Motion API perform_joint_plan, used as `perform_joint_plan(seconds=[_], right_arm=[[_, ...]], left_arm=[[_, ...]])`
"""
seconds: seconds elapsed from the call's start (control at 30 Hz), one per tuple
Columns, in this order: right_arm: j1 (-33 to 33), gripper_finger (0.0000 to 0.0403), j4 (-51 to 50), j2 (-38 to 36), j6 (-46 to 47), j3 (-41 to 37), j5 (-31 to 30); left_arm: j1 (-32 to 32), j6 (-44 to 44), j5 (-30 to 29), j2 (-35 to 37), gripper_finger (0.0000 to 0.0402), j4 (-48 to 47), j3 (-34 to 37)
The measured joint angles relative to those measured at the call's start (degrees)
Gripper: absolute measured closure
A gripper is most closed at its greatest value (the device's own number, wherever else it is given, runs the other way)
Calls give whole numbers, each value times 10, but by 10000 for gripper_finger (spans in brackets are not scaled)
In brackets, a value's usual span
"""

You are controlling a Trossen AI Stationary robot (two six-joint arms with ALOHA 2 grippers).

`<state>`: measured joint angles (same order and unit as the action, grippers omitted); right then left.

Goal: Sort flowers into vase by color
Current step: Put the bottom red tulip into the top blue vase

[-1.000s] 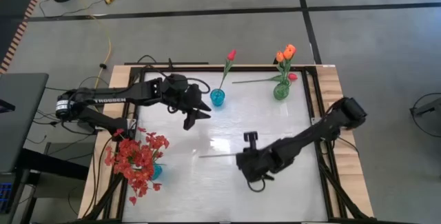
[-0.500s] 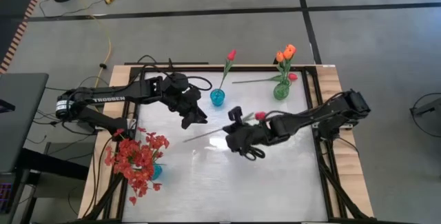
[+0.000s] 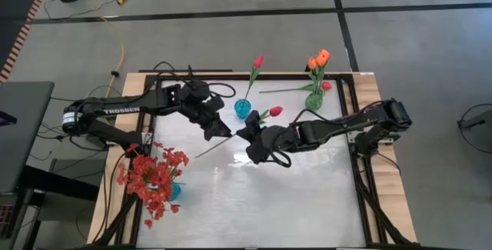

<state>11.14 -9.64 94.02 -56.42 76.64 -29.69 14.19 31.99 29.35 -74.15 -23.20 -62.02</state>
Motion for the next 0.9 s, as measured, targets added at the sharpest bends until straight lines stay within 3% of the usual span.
perform_joint_plan(seconds=[0.2, 0.37, 0.9], right_arm=[[6, 383, -3, 1, 0, 0, 14], [-1, 383, -1, 1, -2, 0, 14], [-9, 383, 34, 1, -11, 0, 13]], left_arm=[[29, 32, 8, 0, 266, 38, 0], [28, 53, 50, 0, 266, 51, 0], [12, 58, 51, -5, 266, 58, 4]])
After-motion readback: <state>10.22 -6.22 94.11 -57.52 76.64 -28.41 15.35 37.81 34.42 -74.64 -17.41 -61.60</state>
